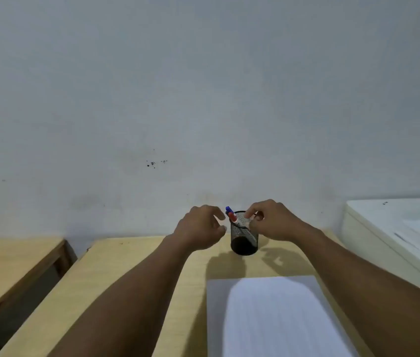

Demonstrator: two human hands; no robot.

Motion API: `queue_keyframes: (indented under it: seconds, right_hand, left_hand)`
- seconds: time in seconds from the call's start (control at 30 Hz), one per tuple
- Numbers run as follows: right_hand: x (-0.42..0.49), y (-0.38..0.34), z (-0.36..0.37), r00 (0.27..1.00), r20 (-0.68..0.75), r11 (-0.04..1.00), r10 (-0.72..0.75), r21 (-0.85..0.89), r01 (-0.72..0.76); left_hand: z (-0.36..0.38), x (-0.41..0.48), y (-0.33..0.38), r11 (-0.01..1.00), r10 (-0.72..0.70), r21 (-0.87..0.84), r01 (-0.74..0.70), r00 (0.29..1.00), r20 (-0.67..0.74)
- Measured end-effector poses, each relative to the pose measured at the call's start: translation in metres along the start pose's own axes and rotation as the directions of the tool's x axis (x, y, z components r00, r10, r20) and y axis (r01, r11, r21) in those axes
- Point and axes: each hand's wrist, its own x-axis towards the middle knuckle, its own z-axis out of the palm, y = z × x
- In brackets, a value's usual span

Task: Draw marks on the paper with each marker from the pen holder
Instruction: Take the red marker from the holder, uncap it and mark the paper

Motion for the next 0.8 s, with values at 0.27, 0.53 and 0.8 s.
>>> queue_keyframes:
  seconds: [0.27, 0.53, 0.8]
  right_hand:
    - [0.058, 0.043, 0.018, 0.997, -0.066, 0.999, 0.029, -0.020, -0.030]
    - [0.074, 0.054, 0.026, 0.997, -0.066, 0.999, 0.041, -0.003, -0.041]
    - [0.062, 0.047, 0.024, 0.998, -0.062, 1.000, 0.025, -0.007, -0.026]
  left_hand:
    - [0.042, 0.054, -0.015, 0.984, 0.104, 0.157, -0.089, 0.990, -0.094]
    - [0.049, 0.076, -0.019, 0.988, 0.116, 0.118, -0.100, 0.982, -0.146]
    - [0.046, 0.071, -0.015, 0.992, 0.123, 0.056, -0.117, 0.982, -0.140]
